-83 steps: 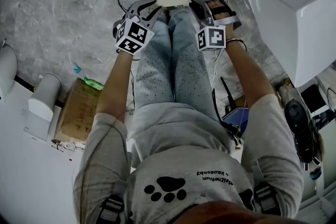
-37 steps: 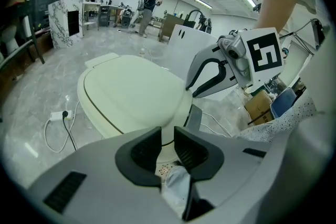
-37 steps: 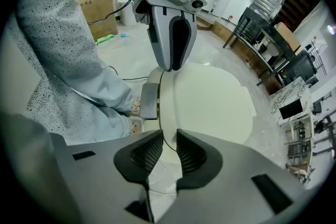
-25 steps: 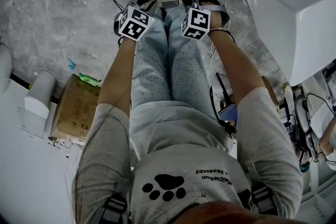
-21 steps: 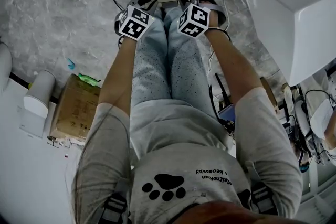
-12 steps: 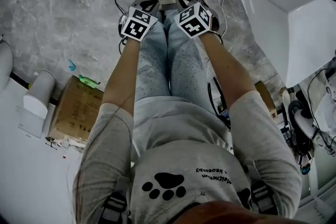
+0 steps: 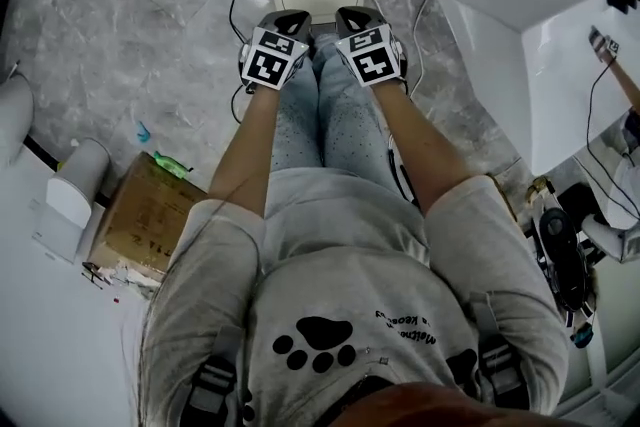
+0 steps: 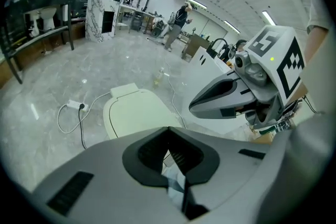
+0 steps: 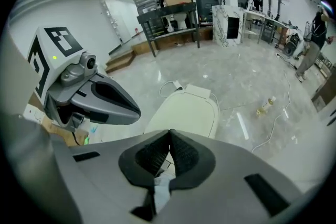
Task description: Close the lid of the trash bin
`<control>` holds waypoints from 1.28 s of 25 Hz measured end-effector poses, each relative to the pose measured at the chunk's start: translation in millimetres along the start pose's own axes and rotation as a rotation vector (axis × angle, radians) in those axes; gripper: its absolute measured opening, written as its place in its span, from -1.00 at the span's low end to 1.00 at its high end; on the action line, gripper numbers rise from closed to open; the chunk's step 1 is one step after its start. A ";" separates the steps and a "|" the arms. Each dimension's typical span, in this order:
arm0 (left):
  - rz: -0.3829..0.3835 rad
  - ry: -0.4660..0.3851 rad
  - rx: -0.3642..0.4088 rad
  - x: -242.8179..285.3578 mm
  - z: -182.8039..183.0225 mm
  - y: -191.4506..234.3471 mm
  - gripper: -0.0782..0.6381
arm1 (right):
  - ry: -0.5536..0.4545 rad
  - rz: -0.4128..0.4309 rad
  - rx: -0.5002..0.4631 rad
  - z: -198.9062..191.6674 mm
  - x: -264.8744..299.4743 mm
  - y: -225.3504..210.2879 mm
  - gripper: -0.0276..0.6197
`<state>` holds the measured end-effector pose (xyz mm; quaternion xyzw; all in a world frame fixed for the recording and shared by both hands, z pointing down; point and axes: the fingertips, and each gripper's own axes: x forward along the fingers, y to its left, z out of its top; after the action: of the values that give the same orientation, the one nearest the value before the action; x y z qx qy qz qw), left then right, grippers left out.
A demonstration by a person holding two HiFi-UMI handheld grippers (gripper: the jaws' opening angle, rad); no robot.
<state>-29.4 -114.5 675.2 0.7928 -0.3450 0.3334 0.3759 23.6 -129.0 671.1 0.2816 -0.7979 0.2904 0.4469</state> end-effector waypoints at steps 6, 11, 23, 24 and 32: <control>0.040 -0.078 -0.042 -49.5 52.7 -18.8 -0.73 | -0.074 -0.030 0.052 45.1 -50.7 6.5 -0.82; 0.078 -0.125 -0.055 -91.6 84.5 -40.1 -0.73 | -0.111 -0.040 0.084 66.6 -100.6 19.7 -0.82; 0.184 -0.310 0.008 -213.1 145.8 -96.4 -0.73 | -0.320 -0.097 0.073 119.2 -225.9 47.0 -0.82; 0.200 -0.332 0.020 -224.2 151.5 -102.1 -0.73 | -0.349 -0.102 0.059 125.7 -238.6 50.8 -0.82; 0.281 -0.524 0.082 -319.4 186.4 -144.9 -0.73 | -0.581 -0.131 -0.033 163.4 -344.0 97.0 -0.82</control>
<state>-35.9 -104.3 278.2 0.8108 -0.5229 0.1798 0.1919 17.0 -115.3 278.5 0.3964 -0.8771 0.1554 0.2221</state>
